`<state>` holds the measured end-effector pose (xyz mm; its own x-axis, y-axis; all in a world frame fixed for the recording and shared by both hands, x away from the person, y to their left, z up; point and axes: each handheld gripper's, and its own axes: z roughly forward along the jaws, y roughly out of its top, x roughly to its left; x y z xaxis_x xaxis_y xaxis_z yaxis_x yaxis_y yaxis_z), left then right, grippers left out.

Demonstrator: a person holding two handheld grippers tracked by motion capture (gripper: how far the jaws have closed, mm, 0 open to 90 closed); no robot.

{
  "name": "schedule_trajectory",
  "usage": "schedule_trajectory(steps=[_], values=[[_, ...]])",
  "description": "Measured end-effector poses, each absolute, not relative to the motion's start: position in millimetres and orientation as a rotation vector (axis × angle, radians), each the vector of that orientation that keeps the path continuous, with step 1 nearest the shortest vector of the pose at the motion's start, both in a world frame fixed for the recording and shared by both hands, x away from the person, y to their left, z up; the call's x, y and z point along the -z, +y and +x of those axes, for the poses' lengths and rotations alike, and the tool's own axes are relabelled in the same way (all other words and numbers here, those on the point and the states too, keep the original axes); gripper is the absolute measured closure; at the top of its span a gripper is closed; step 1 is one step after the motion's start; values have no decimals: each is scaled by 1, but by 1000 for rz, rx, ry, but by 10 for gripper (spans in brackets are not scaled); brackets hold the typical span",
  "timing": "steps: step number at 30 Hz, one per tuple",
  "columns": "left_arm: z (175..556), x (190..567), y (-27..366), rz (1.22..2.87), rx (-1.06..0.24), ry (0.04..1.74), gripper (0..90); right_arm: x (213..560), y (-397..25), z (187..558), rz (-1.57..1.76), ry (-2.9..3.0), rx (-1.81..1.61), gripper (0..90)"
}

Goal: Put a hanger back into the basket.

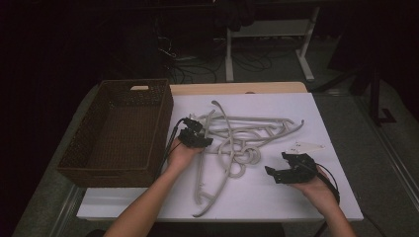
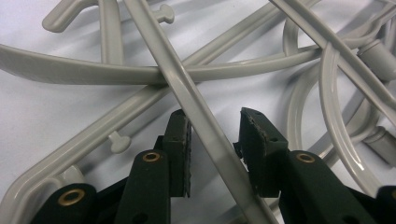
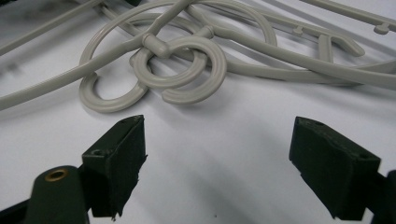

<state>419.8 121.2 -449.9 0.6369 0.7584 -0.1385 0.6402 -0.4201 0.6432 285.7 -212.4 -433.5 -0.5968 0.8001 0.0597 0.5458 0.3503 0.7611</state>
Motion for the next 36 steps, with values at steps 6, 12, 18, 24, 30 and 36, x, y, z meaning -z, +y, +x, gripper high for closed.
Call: schedule_trajectory(steps=[6,12,18,24,30,36], values=[[420,448,120,2174,-218,1084,712,433,-213,286,1195,2292,-1106,181],[421,448,117,2176,-204,1069,769,433,-213,286,1193,2291,-1101,181],[419,444,116,2181,-202,1042,807,433,-214,286,1190,2287,-1102,180],[413,430,115,2154,-208,977,810,431,-216,286,1196,2271,-1110,180],[414,413,93,2177,-214,853,810,429,-219,285,1200,2253,-1114,179],[428,412,56,2233,-186,764,809,428,-221,284,1201,2242,-1117,179]])
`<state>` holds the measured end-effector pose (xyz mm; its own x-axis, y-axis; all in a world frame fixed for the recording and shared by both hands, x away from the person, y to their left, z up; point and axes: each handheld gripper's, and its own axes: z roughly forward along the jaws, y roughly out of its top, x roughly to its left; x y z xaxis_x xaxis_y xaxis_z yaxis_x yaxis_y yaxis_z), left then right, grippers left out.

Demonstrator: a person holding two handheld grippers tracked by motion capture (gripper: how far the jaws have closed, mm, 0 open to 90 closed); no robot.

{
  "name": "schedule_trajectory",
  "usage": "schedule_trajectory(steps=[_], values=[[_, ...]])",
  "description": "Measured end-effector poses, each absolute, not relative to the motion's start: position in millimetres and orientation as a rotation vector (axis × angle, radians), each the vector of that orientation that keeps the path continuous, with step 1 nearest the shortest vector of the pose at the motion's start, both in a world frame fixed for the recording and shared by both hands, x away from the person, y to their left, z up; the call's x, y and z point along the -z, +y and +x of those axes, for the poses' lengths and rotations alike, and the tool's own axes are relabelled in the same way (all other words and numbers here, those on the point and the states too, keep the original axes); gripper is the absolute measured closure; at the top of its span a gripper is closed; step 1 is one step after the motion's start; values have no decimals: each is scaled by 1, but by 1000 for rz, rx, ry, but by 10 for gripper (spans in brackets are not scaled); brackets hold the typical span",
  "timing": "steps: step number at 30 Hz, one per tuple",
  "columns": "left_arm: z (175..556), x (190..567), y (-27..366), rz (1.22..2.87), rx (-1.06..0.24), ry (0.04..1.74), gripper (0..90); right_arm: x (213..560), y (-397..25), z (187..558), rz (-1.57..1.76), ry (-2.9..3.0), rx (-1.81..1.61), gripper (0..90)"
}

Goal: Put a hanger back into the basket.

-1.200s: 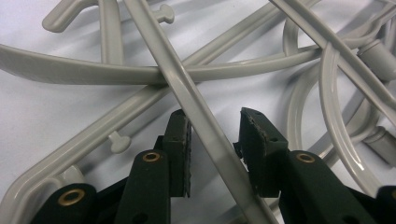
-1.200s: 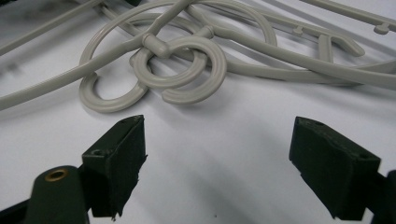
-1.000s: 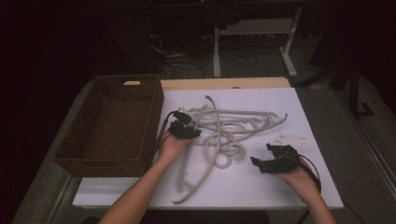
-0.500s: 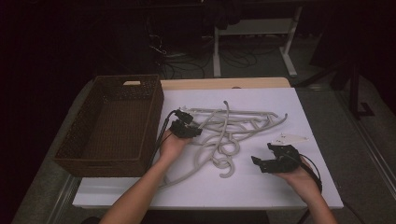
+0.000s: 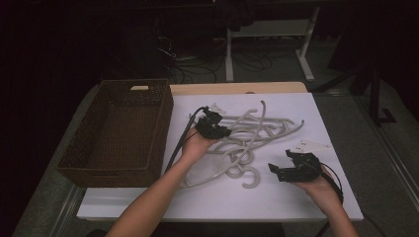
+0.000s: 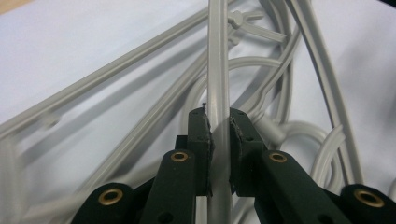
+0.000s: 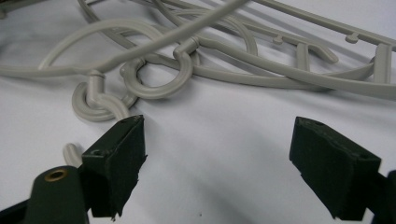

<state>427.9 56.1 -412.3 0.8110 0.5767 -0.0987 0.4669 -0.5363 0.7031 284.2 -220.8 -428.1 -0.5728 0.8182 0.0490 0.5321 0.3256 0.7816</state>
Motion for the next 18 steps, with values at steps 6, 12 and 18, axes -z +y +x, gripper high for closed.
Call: schedule_trajectory(steps=[6,12,18], values=[[440,418,22,2276,-182,690,807,427,-222,284,1201,2234,-1122,179],[446,425,5,2305,-206,666,800,426,-224,283,1202,2220,-1133,179],[448,425,8,2301,-219,674,674,425,-225,283,1202,2218,-1136,179]])
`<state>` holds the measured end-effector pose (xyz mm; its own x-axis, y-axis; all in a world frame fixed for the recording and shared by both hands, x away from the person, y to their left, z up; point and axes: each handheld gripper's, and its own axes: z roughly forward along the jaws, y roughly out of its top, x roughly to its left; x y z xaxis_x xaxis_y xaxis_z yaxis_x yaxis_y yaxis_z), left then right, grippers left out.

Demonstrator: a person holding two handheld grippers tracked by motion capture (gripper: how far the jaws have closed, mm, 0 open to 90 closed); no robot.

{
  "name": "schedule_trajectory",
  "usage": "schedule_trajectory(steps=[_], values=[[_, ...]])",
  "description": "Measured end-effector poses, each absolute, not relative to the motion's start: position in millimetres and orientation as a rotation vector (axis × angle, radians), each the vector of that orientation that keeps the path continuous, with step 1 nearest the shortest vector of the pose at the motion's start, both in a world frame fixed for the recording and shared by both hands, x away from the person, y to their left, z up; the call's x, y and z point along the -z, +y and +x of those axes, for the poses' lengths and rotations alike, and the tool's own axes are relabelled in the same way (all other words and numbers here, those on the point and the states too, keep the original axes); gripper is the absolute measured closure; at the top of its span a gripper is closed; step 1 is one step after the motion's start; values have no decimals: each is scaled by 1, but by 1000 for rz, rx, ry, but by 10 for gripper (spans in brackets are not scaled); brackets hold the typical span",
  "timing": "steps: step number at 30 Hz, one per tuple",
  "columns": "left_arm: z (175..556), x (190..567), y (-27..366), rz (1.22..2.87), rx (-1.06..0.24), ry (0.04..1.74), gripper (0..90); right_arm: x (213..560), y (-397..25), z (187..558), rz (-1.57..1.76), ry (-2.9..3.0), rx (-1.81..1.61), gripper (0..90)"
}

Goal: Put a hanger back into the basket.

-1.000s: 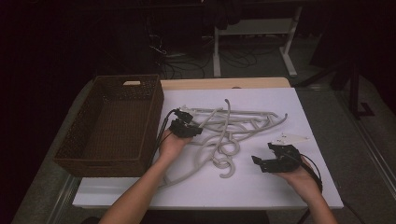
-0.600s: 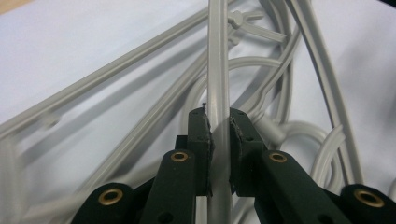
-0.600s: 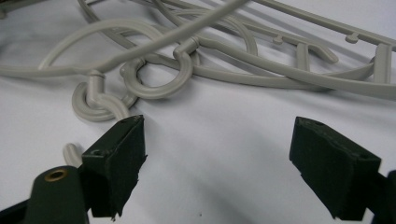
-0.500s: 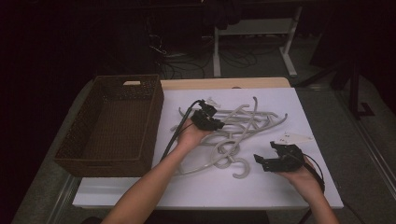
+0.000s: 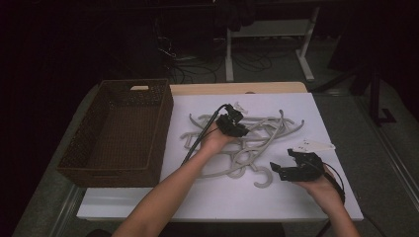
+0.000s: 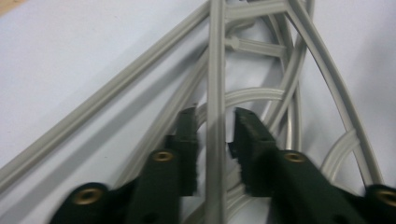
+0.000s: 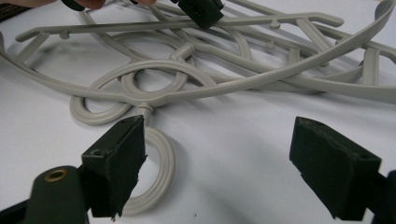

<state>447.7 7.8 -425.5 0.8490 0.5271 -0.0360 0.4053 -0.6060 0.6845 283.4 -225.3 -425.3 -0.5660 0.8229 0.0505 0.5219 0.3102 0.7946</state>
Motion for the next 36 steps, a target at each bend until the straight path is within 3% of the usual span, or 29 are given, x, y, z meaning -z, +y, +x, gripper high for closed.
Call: schedule_trajectory(steps=[6,13,26,36], values=[[438,413,24,2264,-202,647,492,425,-225,283,1202,2218,-1137,179],[410,401,58,2244,-129,580,378,426,-223,283,1200,2224,-1130,179],[357,416,86,2241,-31,484,353,427,-221,284,1209,2229,-1116,179],[339,441,90,2338,-31,455,421,428,-223,285,1212,2227,-1117,179]])
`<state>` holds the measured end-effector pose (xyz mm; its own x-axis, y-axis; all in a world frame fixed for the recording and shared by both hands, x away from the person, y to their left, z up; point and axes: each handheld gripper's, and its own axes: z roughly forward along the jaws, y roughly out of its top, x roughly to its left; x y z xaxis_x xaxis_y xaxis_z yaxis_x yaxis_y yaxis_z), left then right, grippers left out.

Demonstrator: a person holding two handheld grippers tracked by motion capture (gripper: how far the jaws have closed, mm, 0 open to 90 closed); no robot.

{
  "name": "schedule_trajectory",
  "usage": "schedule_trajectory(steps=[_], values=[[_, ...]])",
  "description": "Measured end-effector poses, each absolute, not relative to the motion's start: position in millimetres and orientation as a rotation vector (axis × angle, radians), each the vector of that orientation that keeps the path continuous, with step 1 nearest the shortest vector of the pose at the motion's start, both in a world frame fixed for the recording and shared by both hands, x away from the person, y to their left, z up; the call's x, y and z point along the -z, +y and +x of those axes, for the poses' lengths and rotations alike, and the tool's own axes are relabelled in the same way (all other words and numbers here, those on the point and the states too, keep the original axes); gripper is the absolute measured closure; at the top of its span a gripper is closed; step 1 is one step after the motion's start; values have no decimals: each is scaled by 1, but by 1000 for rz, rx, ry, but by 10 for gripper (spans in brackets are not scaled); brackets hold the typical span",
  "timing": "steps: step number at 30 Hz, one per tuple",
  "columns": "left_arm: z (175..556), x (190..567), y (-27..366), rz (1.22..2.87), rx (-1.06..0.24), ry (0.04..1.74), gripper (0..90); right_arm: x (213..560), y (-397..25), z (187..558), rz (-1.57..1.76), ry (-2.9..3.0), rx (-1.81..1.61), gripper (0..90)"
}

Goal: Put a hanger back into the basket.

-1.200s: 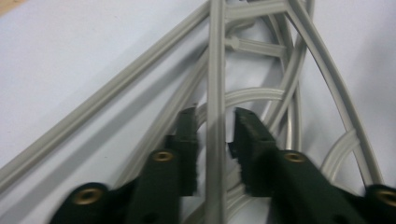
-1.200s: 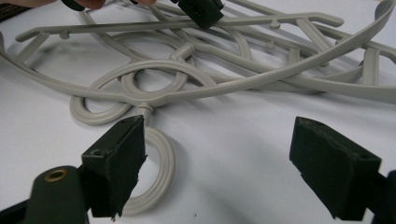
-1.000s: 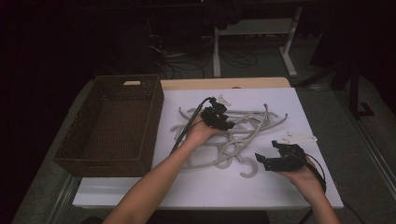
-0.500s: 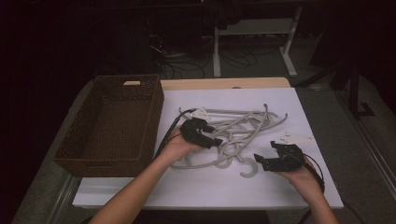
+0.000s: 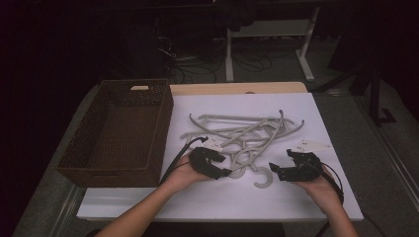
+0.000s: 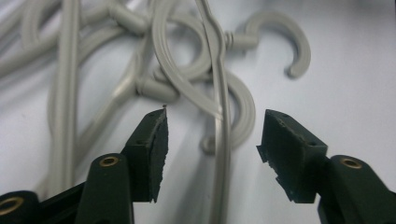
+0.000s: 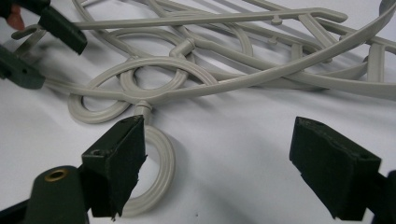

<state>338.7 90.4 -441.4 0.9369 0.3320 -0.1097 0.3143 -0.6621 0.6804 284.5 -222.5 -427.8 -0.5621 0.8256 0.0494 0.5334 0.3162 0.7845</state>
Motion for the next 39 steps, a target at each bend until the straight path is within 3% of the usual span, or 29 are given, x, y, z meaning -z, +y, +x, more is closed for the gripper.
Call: schedule_trajectory(steps=[16,28,39], values=[[333,452,89,2437,-99,403,677,430,-222,285,1212,2237,-1105,181],[330,449,83,2496,-126,329,817,432,-221,286,1214,2245,-1099,181],[333,449,84,2485,-85,339,832,431,-222,286,1218,2238,-1104,185]])
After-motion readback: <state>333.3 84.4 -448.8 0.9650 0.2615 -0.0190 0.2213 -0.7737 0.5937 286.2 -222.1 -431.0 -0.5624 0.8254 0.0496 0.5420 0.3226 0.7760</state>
